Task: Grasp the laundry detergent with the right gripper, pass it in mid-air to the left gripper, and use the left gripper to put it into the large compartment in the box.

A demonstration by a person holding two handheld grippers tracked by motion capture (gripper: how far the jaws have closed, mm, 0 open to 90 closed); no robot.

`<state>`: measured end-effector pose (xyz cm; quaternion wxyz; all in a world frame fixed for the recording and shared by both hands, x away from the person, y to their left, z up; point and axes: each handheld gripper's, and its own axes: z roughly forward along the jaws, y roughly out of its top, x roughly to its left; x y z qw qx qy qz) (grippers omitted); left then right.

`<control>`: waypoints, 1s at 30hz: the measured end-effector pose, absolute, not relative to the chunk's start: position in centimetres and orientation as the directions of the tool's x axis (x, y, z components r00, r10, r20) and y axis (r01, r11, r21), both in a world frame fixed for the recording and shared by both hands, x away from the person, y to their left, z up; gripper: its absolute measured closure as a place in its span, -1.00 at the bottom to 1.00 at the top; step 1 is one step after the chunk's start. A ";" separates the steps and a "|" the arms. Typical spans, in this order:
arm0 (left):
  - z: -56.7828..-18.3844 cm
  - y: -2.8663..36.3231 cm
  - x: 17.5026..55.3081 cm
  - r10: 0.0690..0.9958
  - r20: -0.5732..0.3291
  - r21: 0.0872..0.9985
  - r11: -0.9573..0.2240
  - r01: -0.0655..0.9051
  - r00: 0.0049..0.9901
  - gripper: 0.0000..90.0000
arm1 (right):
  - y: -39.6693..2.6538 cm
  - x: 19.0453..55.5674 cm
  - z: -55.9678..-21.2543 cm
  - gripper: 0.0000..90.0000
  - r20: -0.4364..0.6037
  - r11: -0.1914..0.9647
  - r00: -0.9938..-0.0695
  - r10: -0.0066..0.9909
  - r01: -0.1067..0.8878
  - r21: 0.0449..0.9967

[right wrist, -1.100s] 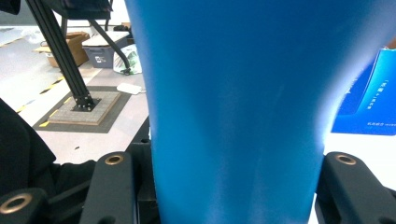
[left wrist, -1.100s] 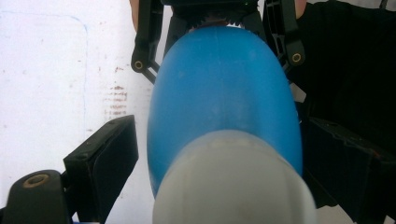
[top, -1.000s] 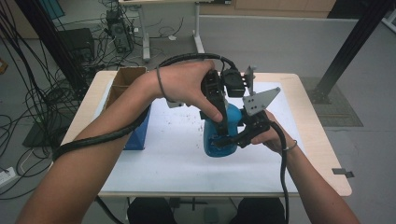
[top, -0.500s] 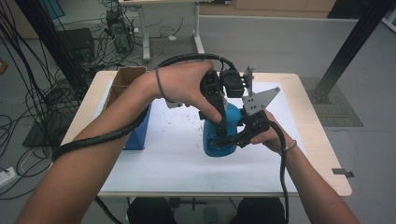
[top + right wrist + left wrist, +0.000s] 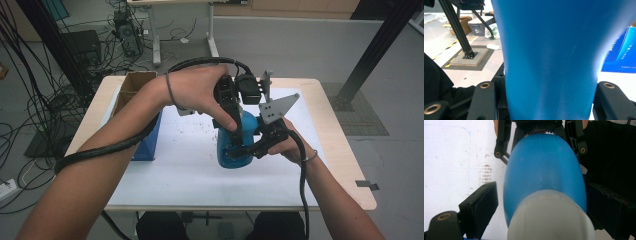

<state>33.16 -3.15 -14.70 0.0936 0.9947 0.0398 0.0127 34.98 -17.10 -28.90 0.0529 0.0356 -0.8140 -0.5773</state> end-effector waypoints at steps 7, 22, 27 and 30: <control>-14.6 -3.2 33.1 0.081 0.019 0.180 -0.981 0.076 0.997 -0.66 | -17.1 35.0 -28.9 -0.01 0.044 0.331 -0.992 -0.120 0.001 0.944; -14.5 -3.3 33.3 0.079 0.016 0.181 -0.981 0.075 0.997 -0.35 | -17.1 34.9 -28.8 -0.01 0.044 0.326 -0.992 -0.121 0.002 0.945; -14.5 -3.4 33.4 0.080 0.002 0.178 -0.981 0.078 0.997 -0.28 | -17.0 34.9 -28.8 -0.01 0.042 0.326 -0.992 -0.122 0.000 0.945; -14.5 -3.4 33.5 0.082 -0.005 0.175 -0.981 0.082 0.997 -0.21 | -17.1 34.9 -28.8 -0.01 0.041 0.325 -0.992 -0.121 -0.001 0.946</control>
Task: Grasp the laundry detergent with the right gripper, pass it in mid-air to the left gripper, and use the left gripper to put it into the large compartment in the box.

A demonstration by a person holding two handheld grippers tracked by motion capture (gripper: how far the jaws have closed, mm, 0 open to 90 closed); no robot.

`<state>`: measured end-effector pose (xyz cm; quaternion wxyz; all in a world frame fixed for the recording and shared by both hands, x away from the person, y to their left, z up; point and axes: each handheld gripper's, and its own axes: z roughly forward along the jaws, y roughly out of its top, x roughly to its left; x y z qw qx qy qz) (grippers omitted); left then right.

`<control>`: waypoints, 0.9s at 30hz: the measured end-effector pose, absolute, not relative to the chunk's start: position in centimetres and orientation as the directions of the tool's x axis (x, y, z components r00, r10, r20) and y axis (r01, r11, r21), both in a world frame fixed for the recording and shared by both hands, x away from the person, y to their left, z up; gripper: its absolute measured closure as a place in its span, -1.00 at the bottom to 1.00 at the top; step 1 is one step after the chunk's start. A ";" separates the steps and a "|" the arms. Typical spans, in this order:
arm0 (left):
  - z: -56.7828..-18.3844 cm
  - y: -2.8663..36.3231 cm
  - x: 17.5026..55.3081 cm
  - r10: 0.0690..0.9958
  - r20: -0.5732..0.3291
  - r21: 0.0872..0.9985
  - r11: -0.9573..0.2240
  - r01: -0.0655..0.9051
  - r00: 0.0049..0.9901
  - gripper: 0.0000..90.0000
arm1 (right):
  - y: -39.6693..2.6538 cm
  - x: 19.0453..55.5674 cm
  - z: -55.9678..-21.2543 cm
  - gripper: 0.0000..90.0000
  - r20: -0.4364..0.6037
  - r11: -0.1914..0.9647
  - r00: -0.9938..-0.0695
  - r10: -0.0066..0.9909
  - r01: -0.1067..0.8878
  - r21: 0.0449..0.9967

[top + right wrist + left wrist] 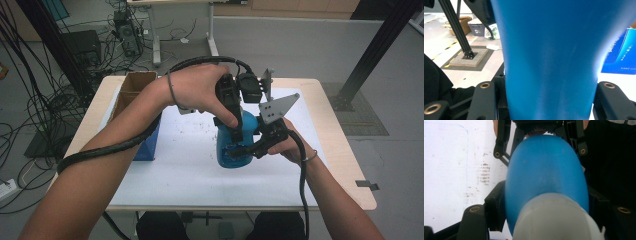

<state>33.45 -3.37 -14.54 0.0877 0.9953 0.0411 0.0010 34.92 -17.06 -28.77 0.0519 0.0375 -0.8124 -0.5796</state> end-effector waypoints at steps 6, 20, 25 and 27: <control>-14.5 -3.4 33.5 0.088 -0.009 0.170 -0.982 0.088 0.996 -0.18 | -17.1 35.0 -28.8 -0.01 0.038 0.325 -0.992 -0.119 -0.003 0.946; -14.5 -3.3 33.4 0.094 -0.003 0.177 -0.980 0.093 0.996 -0.17 | -17.0 35.0 -28.7 -0.01 0.031 0.326 -0.993 -0.118 -0.009 0.945; -14.5 -3.2 33.4 0.095 -0.003 0.183 -0.979 0.094 0.995 -0.17 | -17.0 35.0 -28.7 -0.01 0.030 0.325 -0.993 -0.117 -0.009 0.946; -14.5 -3.2 33.4 0.097 -0.004 0.184 -0.978 0.096 0.995 -0.17 | -17.0 35.0 -28.7 -0.01 0.028 0.325 -0.993 -0.116 -0.011 0.946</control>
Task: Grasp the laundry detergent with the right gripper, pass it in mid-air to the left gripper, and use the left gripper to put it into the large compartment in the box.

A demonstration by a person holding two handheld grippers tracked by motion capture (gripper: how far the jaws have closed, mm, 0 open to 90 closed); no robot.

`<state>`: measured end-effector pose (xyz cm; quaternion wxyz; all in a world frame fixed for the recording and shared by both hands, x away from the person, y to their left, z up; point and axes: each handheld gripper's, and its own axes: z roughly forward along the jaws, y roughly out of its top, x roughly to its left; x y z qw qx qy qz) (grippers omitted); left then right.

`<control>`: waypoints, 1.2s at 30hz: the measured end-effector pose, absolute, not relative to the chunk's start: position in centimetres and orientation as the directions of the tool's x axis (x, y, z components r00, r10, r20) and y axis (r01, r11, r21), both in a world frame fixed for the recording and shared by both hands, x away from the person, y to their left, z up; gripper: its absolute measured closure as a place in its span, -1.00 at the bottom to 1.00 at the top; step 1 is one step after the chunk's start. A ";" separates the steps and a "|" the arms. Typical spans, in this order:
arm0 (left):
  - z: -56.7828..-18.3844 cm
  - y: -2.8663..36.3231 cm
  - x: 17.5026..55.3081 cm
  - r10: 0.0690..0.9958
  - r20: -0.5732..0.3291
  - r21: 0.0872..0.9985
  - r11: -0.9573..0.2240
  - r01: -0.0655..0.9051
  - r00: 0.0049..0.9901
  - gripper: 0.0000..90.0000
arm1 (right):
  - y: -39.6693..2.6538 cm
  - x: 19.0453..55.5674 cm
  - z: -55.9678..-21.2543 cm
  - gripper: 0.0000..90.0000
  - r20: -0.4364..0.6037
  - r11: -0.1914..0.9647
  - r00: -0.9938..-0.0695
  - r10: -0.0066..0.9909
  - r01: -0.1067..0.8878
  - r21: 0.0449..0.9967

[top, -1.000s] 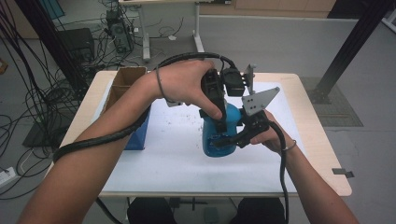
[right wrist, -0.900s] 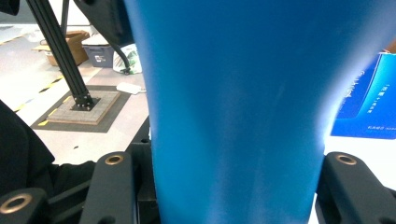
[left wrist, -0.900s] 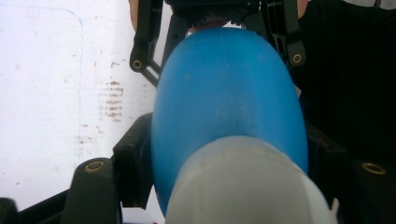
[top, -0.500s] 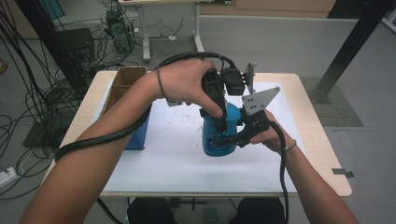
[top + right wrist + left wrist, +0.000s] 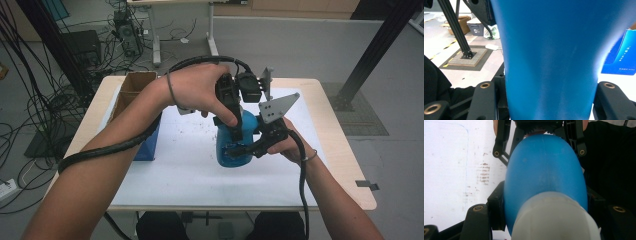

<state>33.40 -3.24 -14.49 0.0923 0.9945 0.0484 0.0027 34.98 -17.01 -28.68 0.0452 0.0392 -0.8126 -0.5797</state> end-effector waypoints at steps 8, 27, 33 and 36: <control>-14.5 -3.3 33.4 0.097 -0.004 0.179 -0.979 0.096 0.995 -0.17 | -17.0 35.0 -28.7 -0.01 0.030 0.326 -0.993 -0.117 -0.010 0.945; -14.4 -3.1 33.3 0.099 0.002 0.178 -0.979 0.097 0.995 -0.17 | -16.8 35.0 -28.6 -0.01 0.027 0.324 -0.992 -0.121 -0.014 0.946; -14.3 -3.2 33.3 0.097 0.007 0.176 -0.980 0.094 0.995 -0.17 | -16.9 35.0 -28.5 -0.01 0.026 0.326 -0.993 -0.119 -0.015 0.945; -14.3 -3.2 33.3 0.098 0.007 0.179 -0.979 0.095 0.995 -0.17 | -16.9 35.0 -28.5 -0.01 0.026 0.325 -0.993 -0.119 -0.014 0.946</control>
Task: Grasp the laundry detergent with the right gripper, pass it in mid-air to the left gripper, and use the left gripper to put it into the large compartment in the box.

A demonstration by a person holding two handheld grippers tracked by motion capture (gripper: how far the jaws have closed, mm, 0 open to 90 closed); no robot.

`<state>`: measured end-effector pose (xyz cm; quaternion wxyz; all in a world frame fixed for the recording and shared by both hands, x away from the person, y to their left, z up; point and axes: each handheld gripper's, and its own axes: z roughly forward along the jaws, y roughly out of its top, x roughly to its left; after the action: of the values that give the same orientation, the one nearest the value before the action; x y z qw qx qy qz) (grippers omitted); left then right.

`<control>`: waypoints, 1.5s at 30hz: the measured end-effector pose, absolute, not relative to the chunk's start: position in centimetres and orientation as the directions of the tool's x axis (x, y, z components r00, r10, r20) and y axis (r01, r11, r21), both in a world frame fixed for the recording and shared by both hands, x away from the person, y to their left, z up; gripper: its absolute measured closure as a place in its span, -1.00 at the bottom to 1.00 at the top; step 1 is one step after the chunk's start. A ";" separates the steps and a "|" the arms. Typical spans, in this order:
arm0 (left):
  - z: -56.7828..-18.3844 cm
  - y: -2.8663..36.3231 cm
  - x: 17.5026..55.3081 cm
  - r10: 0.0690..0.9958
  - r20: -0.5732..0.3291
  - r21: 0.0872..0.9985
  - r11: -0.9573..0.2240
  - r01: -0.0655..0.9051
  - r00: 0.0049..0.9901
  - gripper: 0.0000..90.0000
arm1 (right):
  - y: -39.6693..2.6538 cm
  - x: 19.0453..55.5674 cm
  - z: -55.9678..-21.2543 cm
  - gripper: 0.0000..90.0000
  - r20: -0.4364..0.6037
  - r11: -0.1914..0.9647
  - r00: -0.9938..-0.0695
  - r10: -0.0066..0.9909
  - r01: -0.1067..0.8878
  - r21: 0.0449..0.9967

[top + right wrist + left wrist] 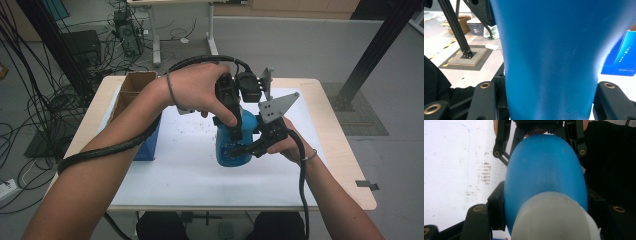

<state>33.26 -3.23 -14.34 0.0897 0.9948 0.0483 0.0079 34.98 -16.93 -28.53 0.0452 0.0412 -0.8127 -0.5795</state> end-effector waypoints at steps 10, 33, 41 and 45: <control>-14.4 -3.3 33.3 0.098 0.008 0.176 -0.980 0.095 0.995 -0.17 | -16.9 35.0 -28.6 -0.01 0.025 0.327 -0.993 -0.118 -0.015 0.945; -14.3 -3.2 33.4 0.097 0.014 0.183 -0.979 0.093 0.995 -0.16 | -16.9 35.1 -28.5 -0.01 0.018 0.325 -0.993 -0.114 -0.020 0.946; -14.1 -3.4 33.2 0.102 0.023 0.190 -0.977 0.096 0.995 -0.16 | -17.1 35.1 -28.3 -0.01 0.015 0.317 -0.993 -0.113 -0.021 0.948; -14.1 -3.4 33.2 0.102 0.023 0.188 -0.977 0.096 0.995 -0.16 | -17.1 35.1 -28.3 -0.01 0.011 0.320 -0.994 -0.111 -0.025 0.947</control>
<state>33.22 -3.35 -14.10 0.0937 0.9942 0.0498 0.0161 35.09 -17.12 -28.30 0.0369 0.0420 -0.8115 -0.5817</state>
